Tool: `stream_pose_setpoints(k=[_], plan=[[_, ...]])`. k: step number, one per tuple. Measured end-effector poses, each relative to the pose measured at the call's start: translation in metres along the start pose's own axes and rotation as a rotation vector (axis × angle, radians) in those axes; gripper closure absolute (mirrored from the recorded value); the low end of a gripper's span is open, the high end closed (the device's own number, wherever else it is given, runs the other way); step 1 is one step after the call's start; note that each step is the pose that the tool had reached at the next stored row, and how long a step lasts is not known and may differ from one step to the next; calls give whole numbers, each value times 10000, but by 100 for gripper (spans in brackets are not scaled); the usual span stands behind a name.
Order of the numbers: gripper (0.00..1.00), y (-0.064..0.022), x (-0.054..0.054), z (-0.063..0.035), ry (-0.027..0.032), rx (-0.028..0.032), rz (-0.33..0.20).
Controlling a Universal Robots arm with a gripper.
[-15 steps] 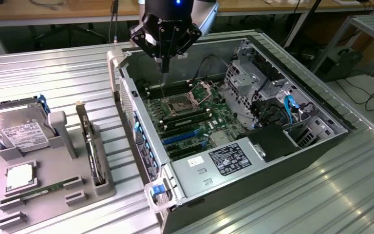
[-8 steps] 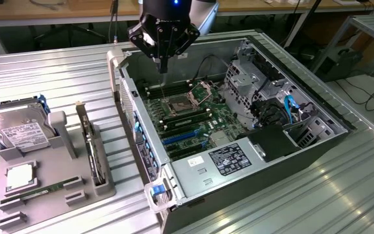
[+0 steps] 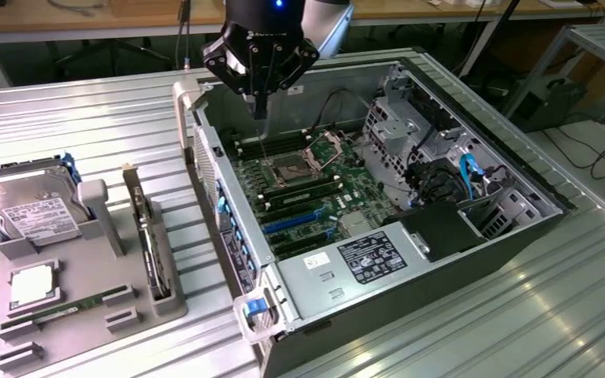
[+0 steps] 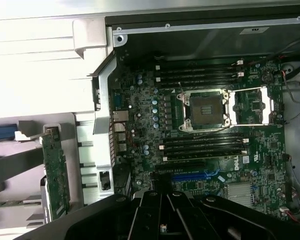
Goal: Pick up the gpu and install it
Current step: 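Reach for the gpu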
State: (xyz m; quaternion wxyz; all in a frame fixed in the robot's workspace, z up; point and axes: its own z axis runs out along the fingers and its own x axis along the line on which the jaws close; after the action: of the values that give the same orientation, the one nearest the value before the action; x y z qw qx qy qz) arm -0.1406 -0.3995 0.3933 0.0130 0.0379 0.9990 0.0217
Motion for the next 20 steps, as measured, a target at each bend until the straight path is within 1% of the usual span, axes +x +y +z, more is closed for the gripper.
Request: stream_pose_setpoints(k=[5,20], plan=[[89,-7,49,-1,-1,-1,0],[89,-21,136,-4,-1,-1,0]])
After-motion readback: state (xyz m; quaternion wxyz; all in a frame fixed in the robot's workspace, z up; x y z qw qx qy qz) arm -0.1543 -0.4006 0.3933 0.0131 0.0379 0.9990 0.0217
